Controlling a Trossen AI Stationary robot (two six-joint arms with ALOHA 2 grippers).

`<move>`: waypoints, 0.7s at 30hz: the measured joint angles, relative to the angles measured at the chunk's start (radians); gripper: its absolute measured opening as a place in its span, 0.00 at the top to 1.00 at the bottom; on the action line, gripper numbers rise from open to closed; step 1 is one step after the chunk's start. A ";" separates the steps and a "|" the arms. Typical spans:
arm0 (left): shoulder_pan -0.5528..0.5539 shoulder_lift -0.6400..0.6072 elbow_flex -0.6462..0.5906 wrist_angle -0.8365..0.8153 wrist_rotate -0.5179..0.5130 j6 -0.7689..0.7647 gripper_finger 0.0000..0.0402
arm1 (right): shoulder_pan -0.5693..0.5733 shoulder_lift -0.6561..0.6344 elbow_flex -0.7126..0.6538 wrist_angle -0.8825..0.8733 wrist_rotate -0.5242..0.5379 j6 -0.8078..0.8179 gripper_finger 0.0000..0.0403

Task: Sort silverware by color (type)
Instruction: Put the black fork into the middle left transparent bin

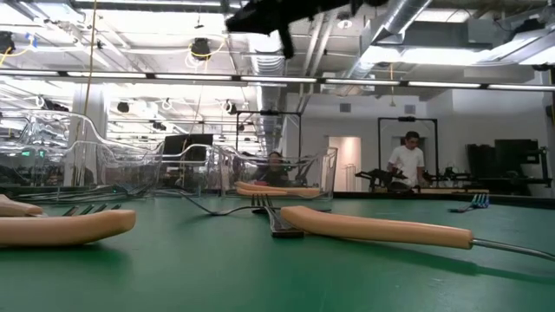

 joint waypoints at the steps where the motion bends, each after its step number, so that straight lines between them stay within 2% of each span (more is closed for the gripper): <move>1: 0.000 0.000 0.000 0.006 0.002 -0.001 0.62 | 0.001 0.012 -0.002 0.031 -0.024 0.004 0.99; 6: -0.001 0.000 0.000 0.048 0.015 -0.005 0.62 | 0.024 0.120 0.050 0.192 -0.068 0.018 0.99; 9: -0.001 -0.006 0.000 0.051 0.015 -0.004 0.62 | 0.035 0.211 0.146 0.263 -0.091 -0.033 1.00; 21: -0.001 -0.053 0.000 0.051 0.077 -0.002 0.62 | 0.061 0.617 0.751 0.111 -0.167 -0.038 1.00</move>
